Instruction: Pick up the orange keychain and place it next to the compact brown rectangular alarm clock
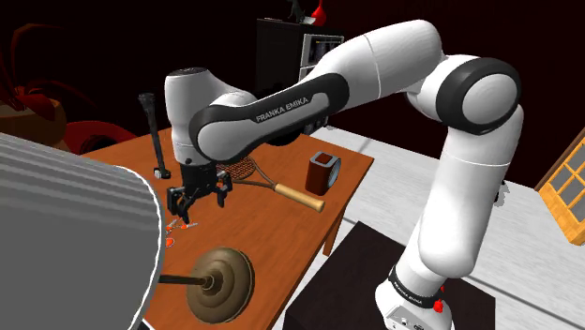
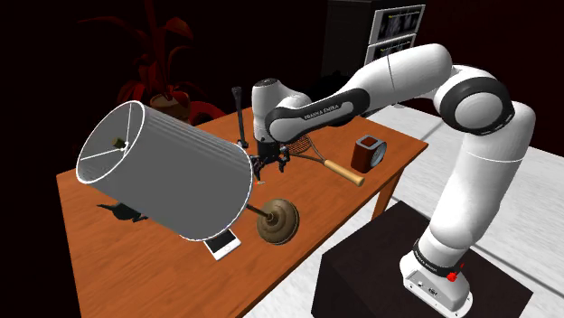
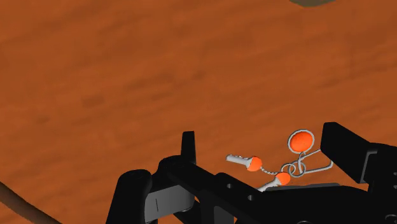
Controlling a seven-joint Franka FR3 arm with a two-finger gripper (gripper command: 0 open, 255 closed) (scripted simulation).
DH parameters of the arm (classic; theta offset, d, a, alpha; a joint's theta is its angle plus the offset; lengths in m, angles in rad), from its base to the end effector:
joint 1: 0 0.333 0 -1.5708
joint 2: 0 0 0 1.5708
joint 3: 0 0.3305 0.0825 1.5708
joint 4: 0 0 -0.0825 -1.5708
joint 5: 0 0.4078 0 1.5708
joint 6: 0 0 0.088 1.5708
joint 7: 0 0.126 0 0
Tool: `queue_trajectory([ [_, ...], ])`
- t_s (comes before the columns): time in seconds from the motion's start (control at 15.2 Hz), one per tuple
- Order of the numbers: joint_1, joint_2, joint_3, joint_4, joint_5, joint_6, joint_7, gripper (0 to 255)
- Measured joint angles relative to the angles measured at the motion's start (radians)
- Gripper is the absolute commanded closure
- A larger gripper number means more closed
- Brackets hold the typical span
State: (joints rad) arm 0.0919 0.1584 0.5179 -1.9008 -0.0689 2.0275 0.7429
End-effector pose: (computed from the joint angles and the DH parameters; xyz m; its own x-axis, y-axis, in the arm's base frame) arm 0.5124 0.3402 0.4113 0.9941 -0.1071 -0.0184 -0.1072 -0.9942 -0.0057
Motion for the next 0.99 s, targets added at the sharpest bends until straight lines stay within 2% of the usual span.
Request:
queue_trajectory([
  [0.53, 0.137, 0.326, -0.027, 0.309, -0.169, -0.023, 0.149, 0],
  [0.99, 0.155, 0.388, -0.044, 0.301, -0.201, 0.042, 0.17, 0],
])
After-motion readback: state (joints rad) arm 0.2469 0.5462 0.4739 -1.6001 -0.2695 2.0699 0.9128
